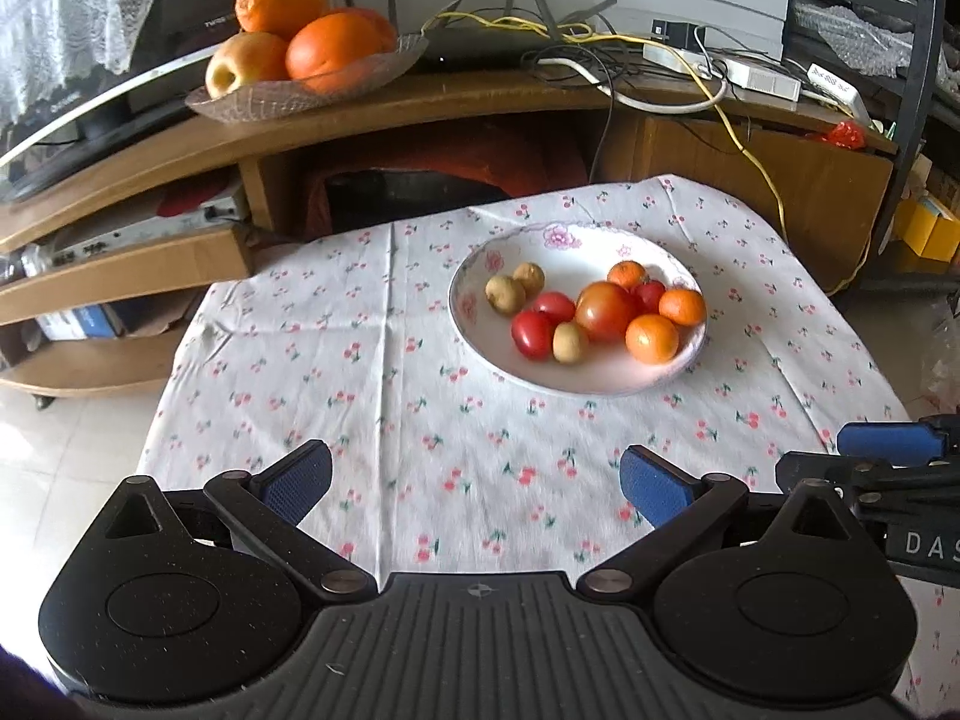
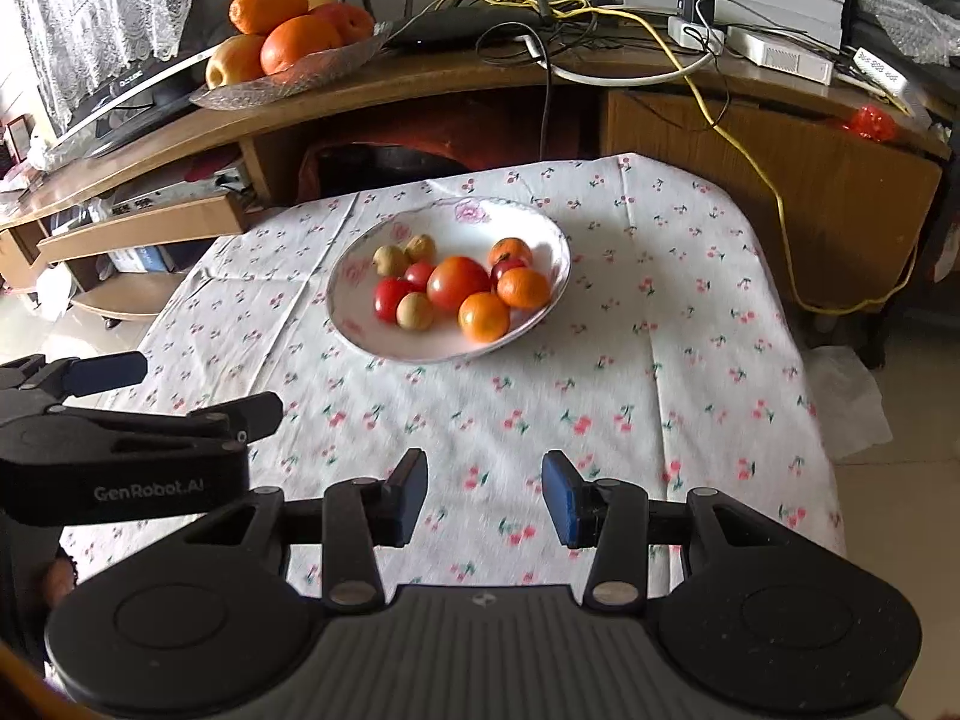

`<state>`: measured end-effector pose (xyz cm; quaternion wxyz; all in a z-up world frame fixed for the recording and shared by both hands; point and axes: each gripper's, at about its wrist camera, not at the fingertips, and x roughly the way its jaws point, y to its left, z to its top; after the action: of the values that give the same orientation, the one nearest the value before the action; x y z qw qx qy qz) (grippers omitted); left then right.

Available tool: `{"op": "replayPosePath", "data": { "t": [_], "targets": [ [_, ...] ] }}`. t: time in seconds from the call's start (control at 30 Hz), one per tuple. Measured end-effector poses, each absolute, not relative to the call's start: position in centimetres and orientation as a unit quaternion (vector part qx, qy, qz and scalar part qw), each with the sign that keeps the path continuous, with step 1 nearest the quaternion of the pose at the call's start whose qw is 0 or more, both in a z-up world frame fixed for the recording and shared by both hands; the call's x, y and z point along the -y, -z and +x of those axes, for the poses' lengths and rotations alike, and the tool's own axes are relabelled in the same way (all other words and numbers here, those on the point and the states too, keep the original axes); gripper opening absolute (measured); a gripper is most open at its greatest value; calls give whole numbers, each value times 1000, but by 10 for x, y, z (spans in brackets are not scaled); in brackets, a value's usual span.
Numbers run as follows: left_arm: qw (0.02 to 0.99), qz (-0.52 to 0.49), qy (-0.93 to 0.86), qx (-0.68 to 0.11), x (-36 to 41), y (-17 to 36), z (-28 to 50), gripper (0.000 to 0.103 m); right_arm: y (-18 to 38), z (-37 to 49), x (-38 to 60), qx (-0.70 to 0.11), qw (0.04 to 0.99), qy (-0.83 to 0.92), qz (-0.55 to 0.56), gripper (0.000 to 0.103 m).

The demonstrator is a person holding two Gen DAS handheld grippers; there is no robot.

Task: Organize fruits

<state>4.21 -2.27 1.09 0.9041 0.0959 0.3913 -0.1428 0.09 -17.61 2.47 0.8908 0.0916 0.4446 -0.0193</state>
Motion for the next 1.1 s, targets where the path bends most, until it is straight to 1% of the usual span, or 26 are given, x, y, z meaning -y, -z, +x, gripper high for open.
{"op": "replayPosePath", "data": {
  "t": [0.4, 1.1],
  "targets": [
    [898, 99, 150, -402, 19, -4, 9, 103, -25, -35, 167, -445, 889, 25, 102, 43],
    [893, 109, 147, -412, 14, -2, -19, 103, -25, -60, 153, -451, 886, 26, 106, 43]
  ]
}}
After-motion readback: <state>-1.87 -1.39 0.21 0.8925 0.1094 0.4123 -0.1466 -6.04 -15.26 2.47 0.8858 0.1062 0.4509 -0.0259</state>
